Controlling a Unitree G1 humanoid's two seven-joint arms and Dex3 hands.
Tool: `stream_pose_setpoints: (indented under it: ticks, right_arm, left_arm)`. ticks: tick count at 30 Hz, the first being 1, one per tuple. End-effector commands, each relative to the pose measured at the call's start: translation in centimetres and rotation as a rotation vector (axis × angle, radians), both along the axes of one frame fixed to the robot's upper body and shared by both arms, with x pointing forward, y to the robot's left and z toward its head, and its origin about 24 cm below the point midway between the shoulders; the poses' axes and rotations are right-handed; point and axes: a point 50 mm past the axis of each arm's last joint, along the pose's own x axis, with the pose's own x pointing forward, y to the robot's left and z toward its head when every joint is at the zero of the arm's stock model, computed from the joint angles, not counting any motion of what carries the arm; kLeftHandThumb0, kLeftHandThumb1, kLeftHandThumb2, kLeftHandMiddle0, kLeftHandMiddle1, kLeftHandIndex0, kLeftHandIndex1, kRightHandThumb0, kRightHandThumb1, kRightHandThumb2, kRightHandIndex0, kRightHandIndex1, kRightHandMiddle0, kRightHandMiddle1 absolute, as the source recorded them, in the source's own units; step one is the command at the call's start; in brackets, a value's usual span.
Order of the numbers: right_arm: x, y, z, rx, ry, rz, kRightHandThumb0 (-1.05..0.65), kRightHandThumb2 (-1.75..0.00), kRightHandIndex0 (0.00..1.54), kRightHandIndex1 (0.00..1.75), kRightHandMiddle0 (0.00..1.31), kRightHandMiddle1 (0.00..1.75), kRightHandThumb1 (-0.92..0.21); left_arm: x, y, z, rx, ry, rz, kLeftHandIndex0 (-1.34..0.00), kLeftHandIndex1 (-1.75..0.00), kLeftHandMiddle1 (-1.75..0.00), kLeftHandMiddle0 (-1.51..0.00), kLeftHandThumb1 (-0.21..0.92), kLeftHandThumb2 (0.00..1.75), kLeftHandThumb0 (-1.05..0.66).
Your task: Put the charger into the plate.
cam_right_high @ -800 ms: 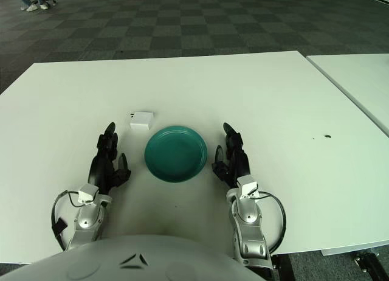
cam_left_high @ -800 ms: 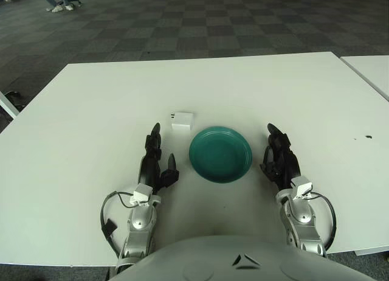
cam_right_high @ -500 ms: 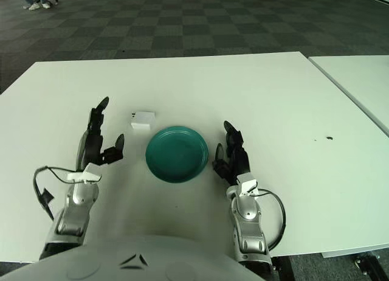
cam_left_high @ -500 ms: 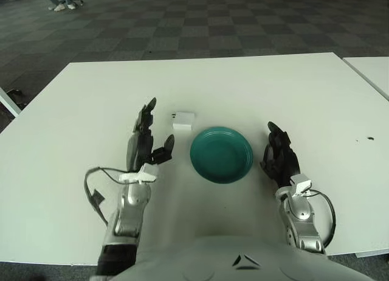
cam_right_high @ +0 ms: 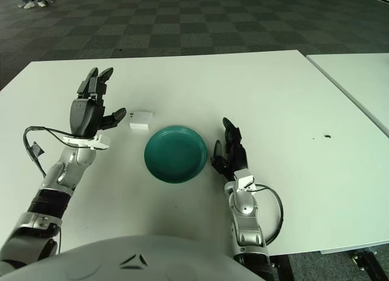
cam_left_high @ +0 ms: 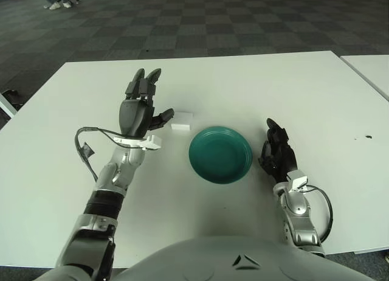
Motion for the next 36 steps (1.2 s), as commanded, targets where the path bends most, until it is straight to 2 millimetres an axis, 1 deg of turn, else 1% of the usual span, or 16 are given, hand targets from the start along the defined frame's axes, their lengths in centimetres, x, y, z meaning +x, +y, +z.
stream_pose_setpoints:
  ticks: [1, 4, 6, 8, 10, 13, 14, 16, 17, 24, 30, 36]
  right_arm:
    - [-2.0, -0.1, -3.4, 0.003, 0.204, -0.019, -0.8, -0.88, 0.09, 0.01, 0.0, 0.42, -0.92]
    - [-2.0, 0.0, -3.4, 0.003, 0.203, -0.018, -0.8, -0.88, 0.1, 0.01, 0.0, 0.43, -0.92]
    - [-2.0, 0.0, -3.5, 0.004, 0.203, -0.018, -0.79, -0.88, 0.1, 0.01, 0.0, 0.44, -0.92]
    - [-2.0, 0.1, -3.5, 0.004, 0.204, -0.018, -0.79, -0.88, 0.11, 0.01, 0.0, 0.45, -0.92]
    - [-2.0, 0.1, -3.6, 0.004, 0.205, -0.019, -0.78, -0.88, 0.11, 0.01, 0.0, 0.45, -0.92]
    - [-2.1, 0.1, -3.7, 0.006, 0.211, -0.023, -0.78, -0.88, 0.11, 0.01, 0.0, 0.46, -0.92]
    - [-2.1, 0.2, -3.8, 0.009, 0.216, -0.025, -0.77, -0.88, 0.11, 0.01, 0.0, 0.46, -0.92]
    - [-2.1, 0.2, -3.9, 0.012, 0.22, -0.026, -0.77, -0.88, 0.11, 0.01, 0.0, 0.47, -0.92]
    - [-2.1, 0.3, -3.9, 0.015, 0.223, -0.027, -0.77, -0.88, 0.11, 0.01, 0.0, 0.47, -0.92]
    - [-2.3, 0.4, -4.1, 0.027, 0.239, -0.028, -0.78, -0.89, 0.11, 0.0, 0.0, 0.46, -0.92]
    - [-2.5, 0.5, -4.1, 0.032, 0.242, -0.027, -0.77, -0.89, 0.1, 0.0, 0.0, 0.45, -0.92]
    - [-2.6, 0.5, -4.1, 0.029, 0.243, -0.028, -0.75, -0.88, 0.11, 0.0, 0.0, 0.44, -0.92]
  left_arm:
    - [1.8, -0.2, 1.7, 0.107, 0.078, -0.077, 0.0, -0.75, -0.02, -0.37, 0.92, 0.81, -1.05]
    - [2.5, -0.1, 1.8, 0.192, 0.148, -0.091, 0.0, -0.79, -0.01, -0.34, 0.92, 0.74, -1.05]
    - [3.4, -0.3, 1.6, 0.266, 0.214, -0.126, 0.0, -0.81, -0.01, -0.33, 0.92, 0.7, -1.05]
    - [4.1, -0.6, 1.2, 0.309, 0.275, -0.155, -0.01, -0.86, -0.01, -0.3, 0.92, 0.6, -1.05]
    - [4.4, -0.6, 0.9, 0.319, 0.305, -0.168, -0.02, -0.89, 0.0, -0.29, 0.92, 0.55, -1.05]
    - [5.5, -0.5, -0.6, 0.353, 0.454, -0.207, -0.03, -0.92, 0.0, -0.28, 0.92, 0.48, -1.05]
    - [5.7, -0.4, -0.8, 0.367, 0.508, -0.222, -0.02, -0.92, 0.0, -0.26, 0.92, 0.44, -1.05]
    - [5.9, -0.3, -1.0, 0.38, 0.557, -0.239, -0.01, -0.92, 0.0, -0.25, 0.92, 0.39, -1.05]
    - [6.0, -0.3, -1.1, 0.387, 0.579, -0.248, -0.05, -0.89, -0.01, -0.26, 0.92, 0.35, -1.05]
    - [6.6, -0.7, -1.9, 0.452, 0.682, -0.312, 0.0, -0.87, 0.0, -0.2, 0.92, 0.3, -1.05]
    - [7.3, -1.5, -2.4, 0.482, 0.746, -0.345, -0.01, -0.88, 0.0, -0.2, 0.92, 0.29, -1.05]
    - [7.4, -1.4, -3.5, 0.51, 0.781, -0.333, -0.05, -0.93, -0.01, -0.21, 0.92, 0.33, -1.05]
